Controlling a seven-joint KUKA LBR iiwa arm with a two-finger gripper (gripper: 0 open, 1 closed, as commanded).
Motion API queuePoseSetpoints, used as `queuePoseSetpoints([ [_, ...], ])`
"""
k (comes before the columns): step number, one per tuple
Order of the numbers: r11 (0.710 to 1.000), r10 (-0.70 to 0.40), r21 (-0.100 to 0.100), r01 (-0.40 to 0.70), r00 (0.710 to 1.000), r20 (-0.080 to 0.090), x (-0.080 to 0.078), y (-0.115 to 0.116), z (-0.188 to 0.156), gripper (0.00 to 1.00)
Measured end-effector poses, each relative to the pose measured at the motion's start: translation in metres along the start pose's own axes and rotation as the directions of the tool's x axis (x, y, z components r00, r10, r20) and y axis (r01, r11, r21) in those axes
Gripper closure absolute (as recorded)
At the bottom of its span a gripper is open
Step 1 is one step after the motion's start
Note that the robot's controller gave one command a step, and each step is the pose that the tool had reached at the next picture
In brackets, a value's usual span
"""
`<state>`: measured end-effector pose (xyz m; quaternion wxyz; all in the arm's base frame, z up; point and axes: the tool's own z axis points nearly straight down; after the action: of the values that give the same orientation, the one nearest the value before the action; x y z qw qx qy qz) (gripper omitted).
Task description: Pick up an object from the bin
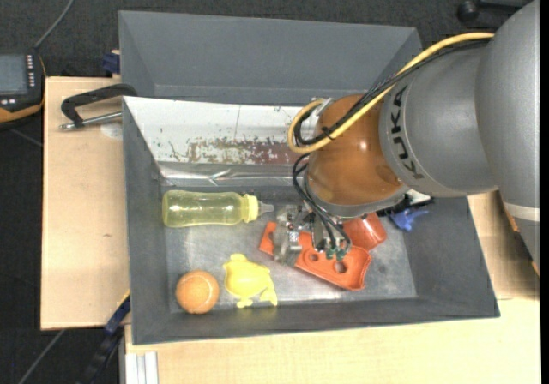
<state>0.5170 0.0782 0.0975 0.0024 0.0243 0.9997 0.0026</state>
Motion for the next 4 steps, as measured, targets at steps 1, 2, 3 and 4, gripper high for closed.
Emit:
queuePoseSetpoints([
  [1,1.000,0.003,-0.003,-0.003,1.000,0.006,-0.014,-0.029,0.010,1.00],
  [2,1.000,-0.022,-0.002,0.022,1.000,0.006,-0.051,-0.034,0.024,0.00],
  [3,1.000,-0.021,-0.002,0.021,1.000,0.005,-0.051,-0.034,0.024,1.00],
  [4,1.000,-0.021,-0.003,0.021,1.000,0.005,-0.051,-0.034,0.024,1.00],
])
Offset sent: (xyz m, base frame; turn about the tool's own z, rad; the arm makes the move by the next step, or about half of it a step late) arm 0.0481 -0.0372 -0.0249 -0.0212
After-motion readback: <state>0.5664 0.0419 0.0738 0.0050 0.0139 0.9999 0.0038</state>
